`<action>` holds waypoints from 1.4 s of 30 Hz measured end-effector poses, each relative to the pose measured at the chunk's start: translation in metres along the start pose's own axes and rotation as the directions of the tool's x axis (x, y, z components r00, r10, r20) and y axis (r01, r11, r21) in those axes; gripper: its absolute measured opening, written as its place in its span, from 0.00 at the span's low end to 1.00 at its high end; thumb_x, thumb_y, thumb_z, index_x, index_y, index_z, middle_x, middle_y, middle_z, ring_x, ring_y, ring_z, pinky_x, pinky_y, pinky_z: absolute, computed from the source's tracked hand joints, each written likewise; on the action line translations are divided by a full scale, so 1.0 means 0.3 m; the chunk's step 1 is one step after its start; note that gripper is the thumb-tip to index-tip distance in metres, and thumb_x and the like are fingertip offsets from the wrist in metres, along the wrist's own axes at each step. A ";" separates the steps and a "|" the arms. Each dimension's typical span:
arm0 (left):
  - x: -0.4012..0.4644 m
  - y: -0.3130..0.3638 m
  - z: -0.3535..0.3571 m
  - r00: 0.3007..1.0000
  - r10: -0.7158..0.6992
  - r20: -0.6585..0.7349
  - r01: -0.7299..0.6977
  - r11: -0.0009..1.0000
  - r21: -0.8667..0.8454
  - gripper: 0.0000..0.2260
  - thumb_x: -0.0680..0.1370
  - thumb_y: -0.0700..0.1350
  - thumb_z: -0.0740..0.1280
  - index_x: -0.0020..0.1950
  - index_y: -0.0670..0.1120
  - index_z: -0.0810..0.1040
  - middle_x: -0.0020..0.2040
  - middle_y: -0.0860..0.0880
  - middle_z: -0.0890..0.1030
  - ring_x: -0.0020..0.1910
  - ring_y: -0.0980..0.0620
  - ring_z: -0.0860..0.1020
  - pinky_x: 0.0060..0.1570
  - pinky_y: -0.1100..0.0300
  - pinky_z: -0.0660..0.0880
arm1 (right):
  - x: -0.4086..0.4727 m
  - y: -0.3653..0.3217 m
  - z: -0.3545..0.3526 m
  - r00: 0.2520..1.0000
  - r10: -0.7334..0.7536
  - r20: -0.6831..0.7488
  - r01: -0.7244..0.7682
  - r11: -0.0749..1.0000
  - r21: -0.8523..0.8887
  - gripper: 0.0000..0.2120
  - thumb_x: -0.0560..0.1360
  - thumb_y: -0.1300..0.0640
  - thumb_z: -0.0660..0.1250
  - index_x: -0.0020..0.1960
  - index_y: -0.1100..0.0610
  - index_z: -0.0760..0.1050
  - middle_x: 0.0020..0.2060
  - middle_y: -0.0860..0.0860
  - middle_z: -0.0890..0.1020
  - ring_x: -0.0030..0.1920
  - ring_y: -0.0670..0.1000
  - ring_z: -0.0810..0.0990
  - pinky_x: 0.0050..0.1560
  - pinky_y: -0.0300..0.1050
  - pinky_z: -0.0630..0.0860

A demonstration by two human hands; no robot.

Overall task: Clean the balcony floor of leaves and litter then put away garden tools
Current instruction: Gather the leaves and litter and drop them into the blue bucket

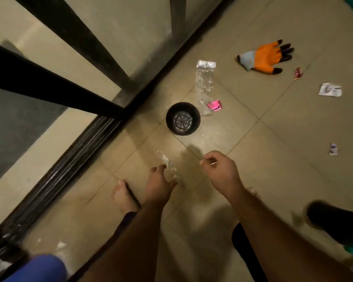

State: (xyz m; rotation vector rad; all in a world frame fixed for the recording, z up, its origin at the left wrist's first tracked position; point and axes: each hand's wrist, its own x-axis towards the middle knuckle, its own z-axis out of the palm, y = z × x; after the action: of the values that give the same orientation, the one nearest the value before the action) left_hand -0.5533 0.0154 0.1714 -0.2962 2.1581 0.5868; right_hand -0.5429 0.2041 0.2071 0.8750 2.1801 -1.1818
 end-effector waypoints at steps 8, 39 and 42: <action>0.340 -0.228 0.322 0.947 0.198 -0.253 -0.131 0.957 0.259 0.50 0.67 0.63 0.75 0.80 0.41 0.56 0.70 0.40 0.68 0.64 0.42 0.70 0.64 0.51 0.71 | 0.403 0.263 0.153 0.979 -0.100 -0.178 0.121 0.986 0.116 0.01 0.77 0.57 0.69 0.48 0.53 0.80 0.43 0.46 0.82 0.45 0.46 0.80 0.46 0.40 0.76; 0.772 0.530 -0.280 0.630 0.645 -0.432 -0.705 0.709 0.030 0.25 0.85 0.56 0.53 0.37 0.41 0.71 0.33 0.48 0.70 0.33 0.51 0.68 0.38 0.55 0.65 | 1.092 -0.026 0.001 0.708 -0.620 -0.337 0.475 0.772 -0.421 0.06 0.77 0.60 0.64 0.49 0.59 0.79 0.45 0.58 0.83 0.48 0.58 0.79 0.43 0.45 0.68; 0.778 0.680 -0.244 0.679 0.687 -0.258 -0.692 0.716 0.086 0.18 0.85 0.53 0.57 0.40 0.46 0.76 0.35 0.50 0.78 0.33 0.54 0.75 0.36 0.58 0.70 | 1.061 -0.034 -0.118 0.647 -0.531 -0.548 0.503 0.837 -0.217 0.10 0.76 0.65 0.61 0.52 0.61 0.79 0.47 0.59 0.83 0.48 0.58 0.80 0.47 0.48 0.73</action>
State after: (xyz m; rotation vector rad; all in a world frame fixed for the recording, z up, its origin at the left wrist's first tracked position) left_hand -0.8275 0.1530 0.0860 0.5090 2.5177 1.0384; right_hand -0.7663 0.3245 0.0116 0.6619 3.1236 -1.2013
